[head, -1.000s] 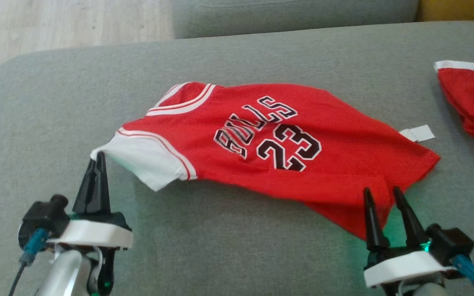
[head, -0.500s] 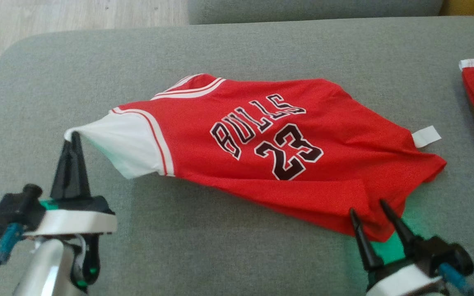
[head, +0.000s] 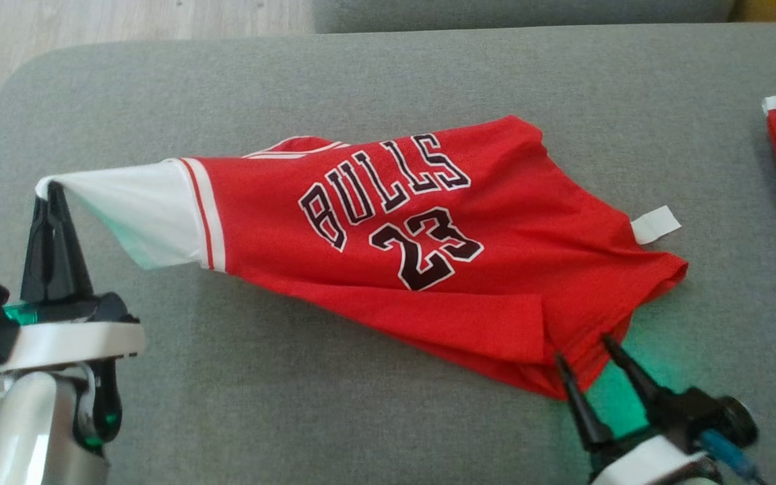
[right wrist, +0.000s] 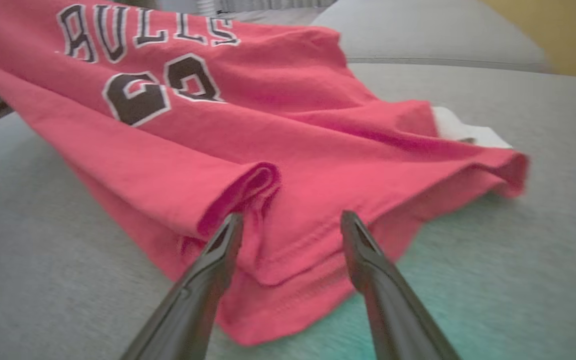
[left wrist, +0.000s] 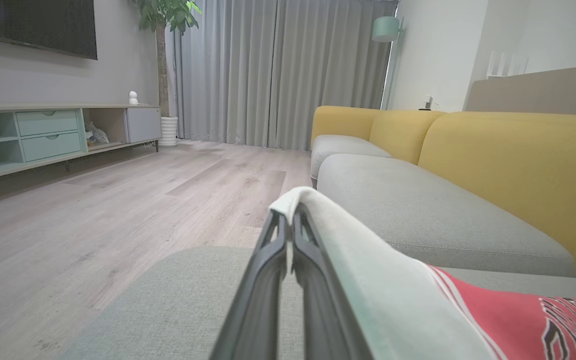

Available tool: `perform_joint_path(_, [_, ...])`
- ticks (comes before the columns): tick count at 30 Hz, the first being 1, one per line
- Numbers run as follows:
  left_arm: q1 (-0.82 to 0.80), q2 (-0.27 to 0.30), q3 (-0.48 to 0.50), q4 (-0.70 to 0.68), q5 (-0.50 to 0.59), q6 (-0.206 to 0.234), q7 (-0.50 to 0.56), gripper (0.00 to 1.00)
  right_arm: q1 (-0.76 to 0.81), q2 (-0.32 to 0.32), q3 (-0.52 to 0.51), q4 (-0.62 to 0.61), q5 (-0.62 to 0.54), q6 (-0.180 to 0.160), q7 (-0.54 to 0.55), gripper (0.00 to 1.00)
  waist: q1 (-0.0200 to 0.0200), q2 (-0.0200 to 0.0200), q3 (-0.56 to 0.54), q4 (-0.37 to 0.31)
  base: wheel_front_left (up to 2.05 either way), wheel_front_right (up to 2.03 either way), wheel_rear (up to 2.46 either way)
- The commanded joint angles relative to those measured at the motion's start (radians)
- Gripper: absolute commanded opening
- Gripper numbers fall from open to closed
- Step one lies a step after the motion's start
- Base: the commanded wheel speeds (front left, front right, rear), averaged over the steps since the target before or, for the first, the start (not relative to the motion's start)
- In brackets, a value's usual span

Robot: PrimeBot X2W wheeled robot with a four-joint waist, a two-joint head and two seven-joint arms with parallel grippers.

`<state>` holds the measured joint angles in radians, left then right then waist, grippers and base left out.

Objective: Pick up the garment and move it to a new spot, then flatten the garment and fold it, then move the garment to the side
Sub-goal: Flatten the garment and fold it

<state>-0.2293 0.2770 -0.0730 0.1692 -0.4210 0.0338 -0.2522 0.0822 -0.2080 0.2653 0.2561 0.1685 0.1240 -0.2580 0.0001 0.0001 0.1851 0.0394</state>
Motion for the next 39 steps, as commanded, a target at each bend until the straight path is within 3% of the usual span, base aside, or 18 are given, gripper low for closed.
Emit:
perform_joint_path(1, [-0.056,0.030,0.040,-0.025,0.012,-0.009,-0.009,0.00,-0.045,-0.040,0.066,-0.013,0.008,0.007,-0.004,1.00,-0.0001,-0.0001,0.002,0.008,0.00,0.00,0.00])
perform_joint_path(9, [-0.077,0.007,0.033,0.001,0.024,-0.033,-0.009,0.00,-0.064,-0.099,0.217,-0.010,0.086,0.007,-0.004,1.00,-0.0001,-0.0001,-0.002,0.026,0.00,0.00,0.00])
perform_joint_path(17, [-0.083,-0.006,0.033,0.019,0.033,-0.047,-0.009,0.00,-0.078,-0.139,0.293,-0.034,0.135,0.007,-0.004,1.00,-0.0001,-0.0001,-0.006,0.035,0.00,0.00,0.00])
perform_joint_path(39, [-0.102,-0.031,0.024,0.047,0.057,-0.081,-0.009,0.00,-0.125,-0.140,0.346,0.008,0.059,0.007,-0.004,1.00,-0.0001,-0.0001,-0.009,0.053,0.00,0.00,0.00])
